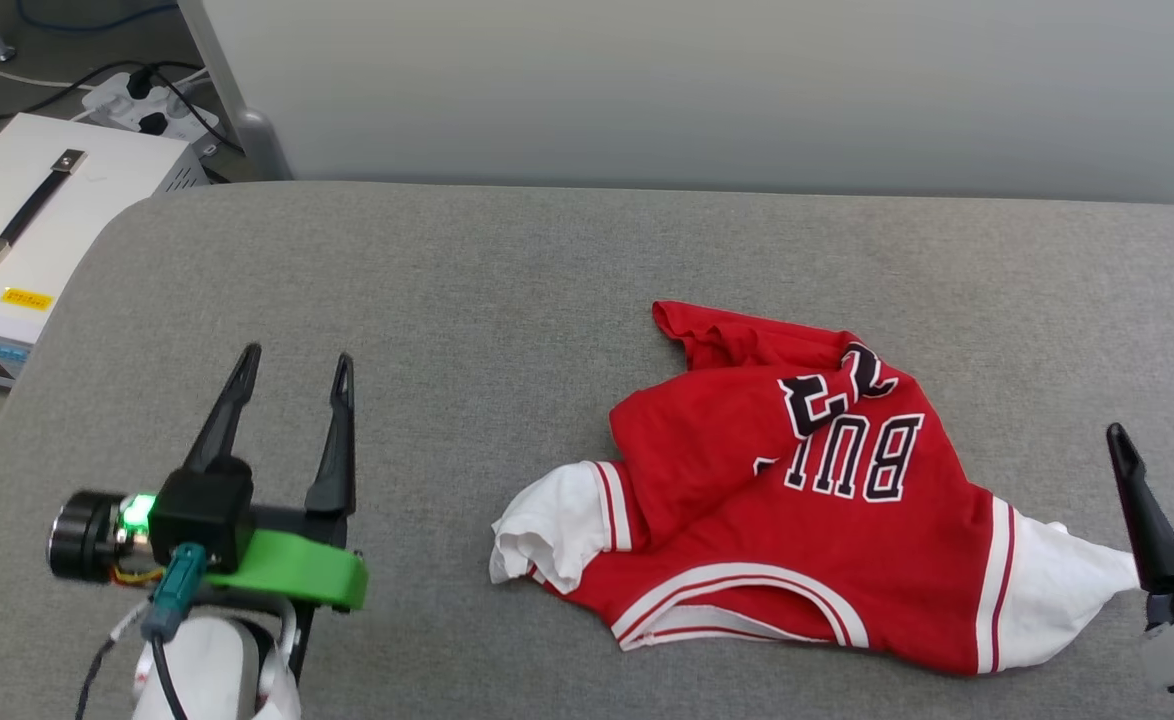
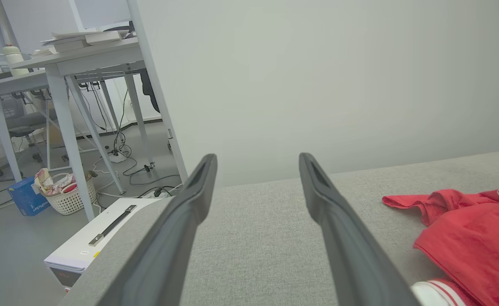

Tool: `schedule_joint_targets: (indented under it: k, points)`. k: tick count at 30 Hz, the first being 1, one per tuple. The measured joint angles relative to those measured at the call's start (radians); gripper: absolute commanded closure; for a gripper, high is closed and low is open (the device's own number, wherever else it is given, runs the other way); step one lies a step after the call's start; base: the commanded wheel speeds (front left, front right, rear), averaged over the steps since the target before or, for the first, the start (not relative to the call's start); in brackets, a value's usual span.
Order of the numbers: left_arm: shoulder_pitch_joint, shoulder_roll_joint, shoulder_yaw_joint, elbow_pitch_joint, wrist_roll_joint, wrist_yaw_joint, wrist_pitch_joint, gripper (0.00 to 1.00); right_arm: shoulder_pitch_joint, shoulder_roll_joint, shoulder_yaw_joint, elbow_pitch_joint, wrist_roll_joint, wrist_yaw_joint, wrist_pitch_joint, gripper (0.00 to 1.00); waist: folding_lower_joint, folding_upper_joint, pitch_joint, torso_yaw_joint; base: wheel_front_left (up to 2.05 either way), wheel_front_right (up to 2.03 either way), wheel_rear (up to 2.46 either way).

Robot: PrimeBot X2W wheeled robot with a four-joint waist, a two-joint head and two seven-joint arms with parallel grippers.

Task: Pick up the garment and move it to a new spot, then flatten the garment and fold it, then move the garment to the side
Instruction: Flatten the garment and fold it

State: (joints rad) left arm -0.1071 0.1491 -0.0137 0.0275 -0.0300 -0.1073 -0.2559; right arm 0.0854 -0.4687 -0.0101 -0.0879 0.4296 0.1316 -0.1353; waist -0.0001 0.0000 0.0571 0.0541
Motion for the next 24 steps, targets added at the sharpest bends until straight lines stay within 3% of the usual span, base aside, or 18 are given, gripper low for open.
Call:
schedule_joint_targets:
  k: [5,8,12,16,21,24]
  points:
    - [-0.137,0.104,-0.122,0.027,-0.024,-0.018,0.011,0.0,0.005,0.087,0.006,-0.066,-0.088,0.0,-0.019,0.0,0.0001,0.0,0.013,0.006,0.0,0.0,0.0]
    - [-0.237,0.206,-0.284,0.031,-0.107,-0.02,0.088,0.0,0.006,0.113,0.029,-0.073,-0.114,0.0,-0.021,0.0,0.0,0.0,0.024,0.006,0.0,0.0,0.0]
    - [-0.387,0.342,-0.528,0.009,-0.31,-0.021,0.274,0.0,0.006,0.126,0.051,-0.068,-0.129,0.0,-0.028,0.0,0.0,0.0,0.042,0.004,0.0,0.0,0.0]
    - [-0.537,0.433,-0.743,-0.041,-0.518,-0.021,0.466,0.0,-0.004,0.131,0.069,-0.06,-0.137,0.0,-0.037,0.0,0.0,0.0,0.063,-0.001,0.0,0.0,0.0]
    - [-0.682,0.497,-0.996,-0.076,-0.731,-0.021,0.72,0.0,-0.04,0.13,0.093,-0.044,-0.138,0.0,-0.051,0.0,0.0,0.0,0.092,-0.017,0.0,0.0,0.0]
    - [-0.74,0.518,-1.109,-0.076,-0.804,-0.021,0.81,0.0,-0.06,0.13,0.108,-0.038,-0.137,0.0,-0.063,0.0,0.0,0.0,0.111,-0.031,0.0,0.0,0.0]
